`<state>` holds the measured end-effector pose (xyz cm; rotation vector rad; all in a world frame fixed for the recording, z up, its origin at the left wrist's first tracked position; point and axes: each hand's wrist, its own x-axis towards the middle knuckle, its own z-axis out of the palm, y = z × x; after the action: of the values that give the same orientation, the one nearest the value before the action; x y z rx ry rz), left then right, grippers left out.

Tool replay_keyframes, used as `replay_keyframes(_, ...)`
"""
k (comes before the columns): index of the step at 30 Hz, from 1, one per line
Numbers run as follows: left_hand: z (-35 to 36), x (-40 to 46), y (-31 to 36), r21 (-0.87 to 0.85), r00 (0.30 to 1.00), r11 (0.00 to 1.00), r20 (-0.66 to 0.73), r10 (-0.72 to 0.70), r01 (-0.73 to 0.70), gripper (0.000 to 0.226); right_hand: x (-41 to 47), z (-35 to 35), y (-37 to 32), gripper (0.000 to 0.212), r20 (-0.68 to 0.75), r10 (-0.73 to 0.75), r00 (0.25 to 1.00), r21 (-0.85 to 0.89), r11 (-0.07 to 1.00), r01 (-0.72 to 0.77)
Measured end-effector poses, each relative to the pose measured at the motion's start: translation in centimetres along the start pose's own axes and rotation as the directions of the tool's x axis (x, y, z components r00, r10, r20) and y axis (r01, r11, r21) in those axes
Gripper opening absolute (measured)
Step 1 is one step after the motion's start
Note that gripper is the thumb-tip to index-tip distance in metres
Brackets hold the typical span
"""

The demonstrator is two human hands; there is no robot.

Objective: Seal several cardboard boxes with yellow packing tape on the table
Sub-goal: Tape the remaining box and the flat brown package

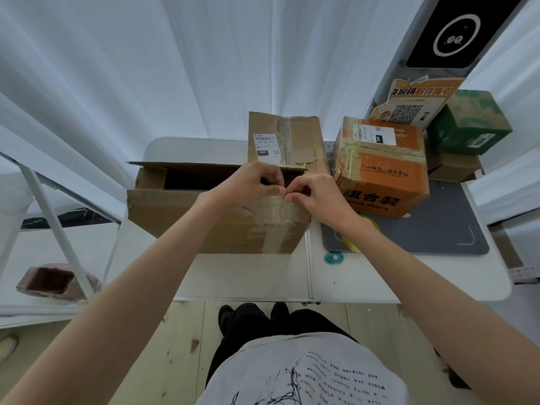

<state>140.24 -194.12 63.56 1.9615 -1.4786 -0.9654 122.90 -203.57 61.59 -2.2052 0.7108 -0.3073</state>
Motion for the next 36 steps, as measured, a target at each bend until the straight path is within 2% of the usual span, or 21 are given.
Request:
replay_keyframes(2,0.3,-0.4,-0.2,0.074,0.999,0.997,-0.051,0.012,-0.009,0.014,0.4,0.3,0.0,0.008,-0.001,0.009,1.0,-0.011,1.0,-0.009)
replay_keyframes(4,0.3,-0.8,-0.4,0.083,0.999,0.996,-0.054,-0.007,0.011,0.013,0.6,0.4,-0.2,0.009,0.013,0.04,0.999,0.007,0.999,-0.04)
replay_keyframes(8,0.5,-1.0,0.3,0.09,0.994,0.994,-0.091,-0.061,0.069,0.001,0.2,-0.3,0.2,0.02,0.192,0.148,0.97,0.126,0.977,-0.173)
replay_keyframes(9,0.9,-0.9,0.6,0.119,0.992,0.99,-0.108,-0.064,0.077,0.007,0.3,-0.3,0.3,0.02,0.202,0.167,0.965,0.121,0.974,-0.194)
replay_keyframes(11,1.7,-0.9,1.2,0.188,0.989,0.978,-0.136,-0.062,0.087,0.015,0.7,0.1,0.2,0.016,0.15,0.188,0.971,0.077,0.977,-0.201)
replay_keyframes(14,1.7,-0.8,1.6,0.252,0.989,0.962,-0.126,-0.076,0.106,0.012,1.4,0.2,-0.3,0.014,0.098,0.186,0.978,0.004,0.982,-0.187)
replay_keyframes(16,1.0,-0.7,1.5,0.229,0.995,0.968,-0.053,-0.089,0.099,0.006,1.4,-0.1,-0.3,0.021,0.151,0.192,0.97,-0.017,0.981,-0.191)
replay_keyframes(19,1.0,-1.0,1.9,0.215,0.993,0.973,0.059,-0.098,0.084,0.019,1.1,0.0,-0.2,0.028,0.215,0.245,0.945,-0.06,0.97,-0.237)
replay_keyframes(23,1.6,-0.2,1.8,0.209,0.995,0.973,-0.03,-0.094,0.099,0.028,1.1,0.1,-0.4,0.015,0.196,0.239,0.951,-0.058,0.971,-0.232)
replay_keyframes(27,1.5,-0.1,1.5,0.185,0.996,0.979,-0.039,-0.076,0.082,0.029,0.7,-0.9,0.0,0.022,0.302,0.192,0.934,-0.001,0.979,-0.202)
replay_keyframes(30,1.7,-0.2,1.4,0.143,0.995,0.985,-0.046,-0.086,0.092,0.023,0.8,-0.7,0.1,0.015,0.217,0.187,0.958,0.007,0.981,-0.193)
replay_keyframes(34,1.6,0.2,1.0,0.075,0.992,0.991,-0.08,-0.101,0.107,0.021,0.6,-0.7,0.7,0.016,0.227,0.186,0.956,0.072,0.976,-0.207)
replay_keyframes(36,1.7,0.2,1.0,0.076,0.992,0.992,-0.075,-0.096,0.102,0.02,0.4,-0.5,1.0,0.015,0.179,0.192,0.965,0.091,0.973,-0.21)
